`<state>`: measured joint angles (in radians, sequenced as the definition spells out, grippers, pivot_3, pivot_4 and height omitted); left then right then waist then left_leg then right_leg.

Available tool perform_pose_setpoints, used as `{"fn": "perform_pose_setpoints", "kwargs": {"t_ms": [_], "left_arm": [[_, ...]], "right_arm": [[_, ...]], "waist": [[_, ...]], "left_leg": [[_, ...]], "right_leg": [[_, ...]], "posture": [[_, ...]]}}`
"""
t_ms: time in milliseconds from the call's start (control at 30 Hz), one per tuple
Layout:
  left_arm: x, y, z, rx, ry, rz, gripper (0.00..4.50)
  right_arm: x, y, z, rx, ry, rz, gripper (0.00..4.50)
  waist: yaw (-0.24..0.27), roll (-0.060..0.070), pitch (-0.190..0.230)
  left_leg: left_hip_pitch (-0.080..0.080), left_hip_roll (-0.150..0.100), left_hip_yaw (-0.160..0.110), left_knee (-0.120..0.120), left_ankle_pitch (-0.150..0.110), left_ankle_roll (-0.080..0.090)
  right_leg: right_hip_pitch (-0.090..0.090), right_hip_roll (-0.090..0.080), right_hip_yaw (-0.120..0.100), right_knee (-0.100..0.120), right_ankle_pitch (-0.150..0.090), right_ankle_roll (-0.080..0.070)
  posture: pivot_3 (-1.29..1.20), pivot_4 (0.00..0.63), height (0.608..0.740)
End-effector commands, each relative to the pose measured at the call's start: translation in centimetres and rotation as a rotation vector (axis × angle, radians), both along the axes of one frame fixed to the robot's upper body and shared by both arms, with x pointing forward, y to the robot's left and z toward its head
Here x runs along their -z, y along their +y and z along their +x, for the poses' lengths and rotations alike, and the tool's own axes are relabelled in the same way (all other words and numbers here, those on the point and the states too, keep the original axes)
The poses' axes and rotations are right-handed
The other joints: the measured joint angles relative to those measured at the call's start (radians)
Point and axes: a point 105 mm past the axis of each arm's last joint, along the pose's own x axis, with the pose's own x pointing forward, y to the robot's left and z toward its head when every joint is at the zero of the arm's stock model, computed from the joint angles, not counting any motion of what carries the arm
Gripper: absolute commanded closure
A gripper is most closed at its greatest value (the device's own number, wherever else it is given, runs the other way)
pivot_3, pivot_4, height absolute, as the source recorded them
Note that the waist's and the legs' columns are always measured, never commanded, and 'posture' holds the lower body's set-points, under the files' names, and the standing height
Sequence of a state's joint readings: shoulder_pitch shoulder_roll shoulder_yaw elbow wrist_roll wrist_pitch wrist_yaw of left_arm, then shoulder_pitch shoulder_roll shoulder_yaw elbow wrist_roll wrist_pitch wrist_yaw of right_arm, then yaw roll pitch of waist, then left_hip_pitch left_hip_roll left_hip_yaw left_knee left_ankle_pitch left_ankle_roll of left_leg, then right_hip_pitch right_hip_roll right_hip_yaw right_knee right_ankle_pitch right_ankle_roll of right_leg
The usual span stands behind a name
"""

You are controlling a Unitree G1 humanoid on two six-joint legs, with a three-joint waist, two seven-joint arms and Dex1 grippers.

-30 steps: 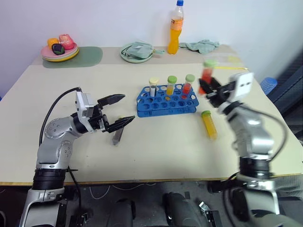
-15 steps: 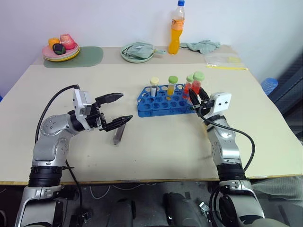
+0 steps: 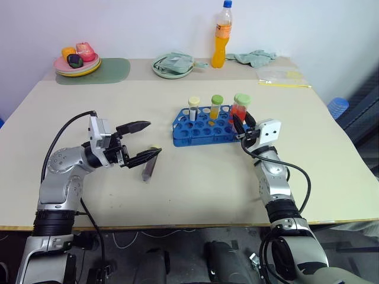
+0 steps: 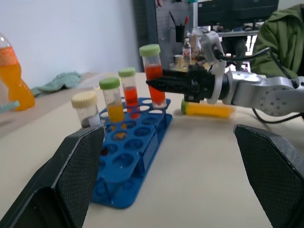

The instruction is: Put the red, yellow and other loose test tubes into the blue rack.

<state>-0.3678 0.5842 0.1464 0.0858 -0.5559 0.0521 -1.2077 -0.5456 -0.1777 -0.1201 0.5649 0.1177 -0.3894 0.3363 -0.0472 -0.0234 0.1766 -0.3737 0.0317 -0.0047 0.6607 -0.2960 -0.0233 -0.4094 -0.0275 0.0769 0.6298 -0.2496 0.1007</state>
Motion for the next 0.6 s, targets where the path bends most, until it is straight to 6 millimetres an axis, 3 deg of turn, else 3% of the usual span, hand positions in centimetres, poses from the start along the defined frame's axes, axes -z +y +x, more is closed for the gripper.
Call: {"fn": "perform_pose_setpoints", "kwargs": {"t_ms": [33,367,600], "left_arm": [[-0.7,1.0,-0.3,-0.012,-0.048,0.002,0.0],[0.6,2.4,-0.1,-0.016,-0.041,0.003,0.0],[1.2,3.1,-0.2,-0.017,-0.039,0.001,0.0]], "right_arm": [[-1.1,-0.1,0.0,0.002,-0.046,-0.011,3.7],[-1.6,-1.7,0.4,0.049,-0.033,0.027,3.7],[-0.8,-0.9,0.4,0.028,-0.013,0.018,3.7]], "waist": [[0.0,0.0,0.0],[0.0,0.0,0.0],[0.0,0.0,0.0]], "left_leg": [[0.0,0.0,0.0,0.0,0.0,0.0],[0.0,0.0,0.0,0.0,0.0,0.0],[0.0,0.0,0.0,0.0,0.0,0.0]], "right_leg": [[0.0,0.0,0.0,0.0,0.0,0.0],[0.0,0.0,0.0,0.0,0.0,0.0],[0.0,0.0,0.0,0.0,0.0,0.0]], "posture": [[0.0,0.15,0.74],[0.0,0.15,0.74],[0.0,0.15,0.74]]}}
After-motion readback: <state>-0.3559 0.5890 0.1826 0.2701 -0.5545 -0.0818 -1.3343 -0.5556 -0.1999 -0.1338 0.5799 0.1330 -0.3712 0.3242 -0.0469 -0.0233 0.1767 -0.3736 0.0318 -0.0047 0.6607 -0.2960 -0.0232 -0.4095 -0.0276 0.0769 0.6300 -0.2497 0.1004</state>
